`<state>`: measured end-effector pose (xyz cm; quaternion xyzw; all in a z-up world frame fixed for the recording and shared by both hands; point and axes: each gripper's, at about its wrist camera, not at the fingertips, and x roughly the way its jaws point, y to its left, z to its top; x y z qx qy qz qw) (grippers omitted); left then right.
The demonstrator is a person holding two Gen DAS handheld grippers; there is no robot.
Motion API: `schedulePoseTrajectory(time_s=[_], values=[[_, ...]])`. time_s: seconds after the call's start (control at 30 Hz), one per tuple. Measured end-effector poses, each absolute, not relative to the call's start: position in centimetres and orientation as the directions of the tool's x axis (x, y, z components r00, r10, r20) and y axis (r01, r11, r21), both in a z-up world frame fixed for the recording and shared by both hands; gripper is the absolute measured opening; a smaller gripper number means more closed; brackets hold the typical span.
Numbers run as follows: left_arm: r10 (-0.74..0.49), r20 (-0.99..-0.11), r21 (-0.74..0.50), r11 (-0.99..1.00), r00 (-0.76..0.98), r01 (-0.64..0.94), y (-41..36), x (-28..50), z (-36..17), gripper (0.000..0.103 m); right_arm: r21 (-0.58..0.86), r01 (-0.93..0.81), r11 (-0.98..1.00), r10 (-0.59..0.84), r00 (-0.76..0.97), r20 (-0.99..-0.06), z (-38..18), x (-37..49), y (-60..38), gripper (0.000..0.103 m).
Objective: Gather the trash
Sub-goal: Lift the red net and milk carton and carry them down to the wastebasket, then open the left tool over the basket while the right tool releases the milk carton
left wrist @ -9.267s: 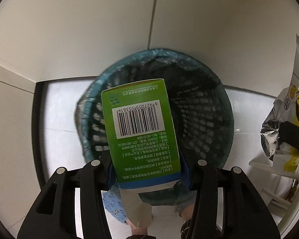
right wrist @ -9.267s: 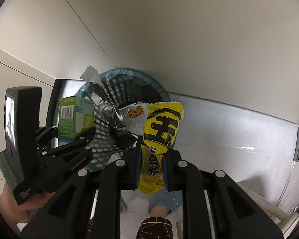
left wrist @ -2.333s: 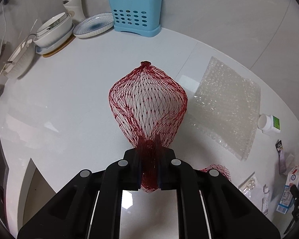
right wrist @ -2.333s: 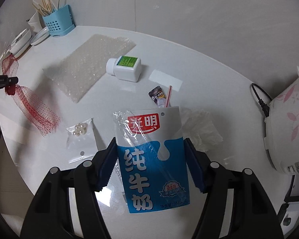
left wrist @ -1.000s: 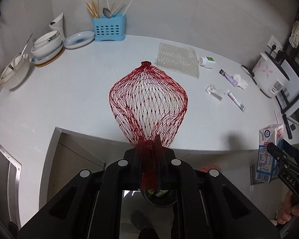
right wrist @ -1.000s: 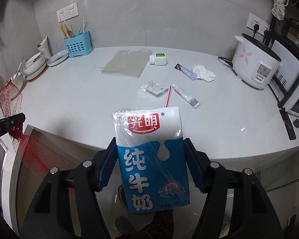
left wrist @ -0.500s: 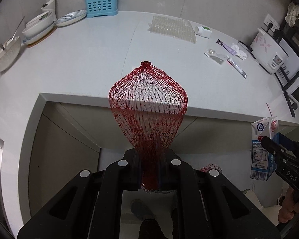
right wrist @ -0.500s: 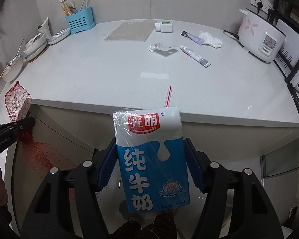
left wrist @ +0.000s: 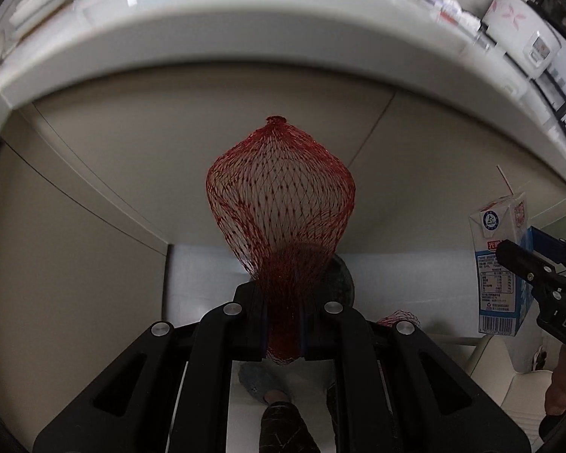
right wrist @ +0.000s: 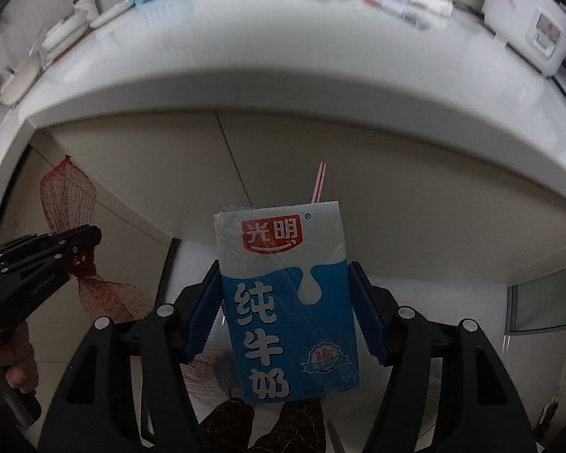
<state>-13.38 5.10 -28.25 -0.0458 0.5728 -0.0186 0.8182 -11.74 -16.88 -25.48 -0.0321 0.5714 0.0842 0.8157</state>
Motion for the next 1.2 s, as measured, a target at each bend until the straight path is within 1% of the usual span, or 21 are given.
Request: schedulePoseTrajectory(time_s=[0.13, 0.5, 0.73, 0.87, 1.0, 1.2], values=[[-0.095, -0.945, -0.112, 0.993, 0.312, -0.037, 4.4, -13.6, -33.8, 0.01, 0.038, -0.2, 0.979, 0.097, 0.299, -0.949, -30.8, -11.9, -17.2, 0.062], [-0.122, -0.959, -0.142, 0.988, 0.256, -0.064, 2.9, -14.0, -49.6, 0.01, 0.079, -0.244, 0.967, 0.133, 0.215, -0.968, -46.6, -12.0, -17.4, 0.062], [-0.129, -0.965, -0.138, 0.99, 0.229, -0.024, 1.2, -13.5, -58.5, 0.01, 0.089, -0.221, 0.971, 0.13, 0.179, -0.975, -55.8, -11.9, -17.4, 0.062], [-0.145, -0.973, -0.149, 0.989, 0.178, -0.01, -0.3, -12.8, -64.0, 0.01, 0.088, -0.217, 0.972, 0.125, 0.163, -0.979, -59.5, -11.4, -17.4, 0.062], [-0.147, -0.978, -0.149, 0.989, 0.148, -0.007, -1.5, -12.6, -68.1, 0.01, 0.086, -0.221, 0.971, 0.121, 0.148, -0.982, -62.1, -9.9, -17.7, 0.062], [-0.156, -0.979, -0.16, 0.987, 0.127, -0.021, -2.6, -12.3, -71.4, 0.01, 0.087, -0.228, 0.97, 0.121, 0.139, -0.983, -64.4, -10.5, -18.2, 0.062]])
